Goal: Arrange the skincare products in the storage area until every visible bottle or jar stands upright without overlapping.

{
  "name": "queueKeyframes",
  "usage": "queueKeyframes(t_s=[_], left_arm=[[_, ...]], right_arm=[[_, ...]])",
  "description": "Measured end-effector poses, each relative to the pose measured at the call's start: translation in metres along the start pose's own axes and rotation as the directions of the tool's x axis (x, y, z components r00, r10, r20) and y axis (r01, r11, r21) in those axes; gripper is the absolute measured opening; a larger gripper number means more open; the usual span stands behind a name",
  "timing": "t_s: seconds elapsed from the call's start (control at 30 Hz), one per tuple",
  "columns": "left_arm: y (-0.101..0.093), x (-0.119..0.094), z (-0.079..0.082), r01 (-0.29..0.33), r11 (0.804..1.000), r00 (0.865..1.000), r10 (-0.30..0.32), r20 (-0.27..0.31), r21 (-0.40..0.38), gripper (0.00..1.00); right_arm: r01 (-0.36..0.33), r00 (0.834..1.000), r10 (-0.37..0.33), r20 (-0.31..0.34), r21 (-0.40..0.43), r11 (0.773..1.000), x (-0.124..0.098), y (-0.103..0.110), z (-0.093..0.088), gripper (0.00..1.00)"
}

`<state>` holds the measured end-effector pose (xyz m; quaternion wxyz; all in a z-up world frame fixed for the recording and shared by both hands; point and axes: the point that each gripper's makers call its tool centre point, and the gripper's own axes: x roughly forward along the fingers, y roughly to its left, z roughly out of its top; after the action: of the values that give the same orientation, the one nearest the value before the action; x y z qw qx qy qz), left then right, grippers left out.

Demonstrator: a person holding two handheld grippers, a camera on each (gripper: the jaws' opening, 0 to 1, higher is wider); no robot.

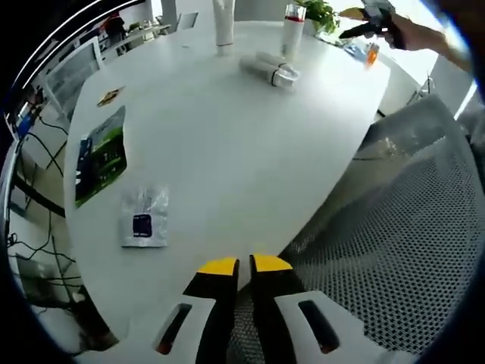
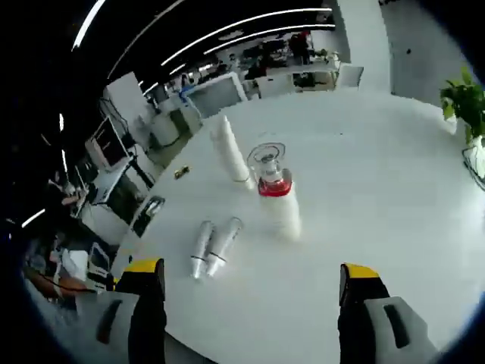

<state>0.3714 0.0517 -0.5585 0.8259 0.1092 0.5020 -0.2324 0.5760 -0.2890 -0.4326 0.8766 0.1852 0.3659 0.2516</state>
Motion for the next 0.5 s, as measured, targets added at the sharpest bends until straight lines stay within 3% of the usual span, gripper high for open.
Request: queueKeyframes(t_s=[0.1,0.23,0.47,0.5], left_arm=[[0.0,-0.001,0.002,0.003,1.0,1.0,-0.003,0.014,-0.009,0.06],[-0.001,-0.001,0.004,0.0,1.0,1.0,0.0,0.025,-0.006,0.09],[0.002,0.002,-0.002,-0.01,1.0,1.0,0.01,-0.005,0.003,0.06],[0.004,0.002,-0.002,-0.015,1.0,1.0,0.015,-0.012,-0.005,0.06]], right_arm=[[-0.021,0.999,0.02,0.033,0.046,0.999,0.003,0.0,-0.013,0.91],[-0.084,0.985,0.076,0.158,0.044,0.995,0.005,0.02,-0.007,0.89],[-0.097,0.962,0.093,0.257,0.002,0.995,0.008,0.027,-0.003,0.76],[-0.115,0.95,0.104,0.293,0.02,0.993,0.009,0.028,0.001,0.77]])
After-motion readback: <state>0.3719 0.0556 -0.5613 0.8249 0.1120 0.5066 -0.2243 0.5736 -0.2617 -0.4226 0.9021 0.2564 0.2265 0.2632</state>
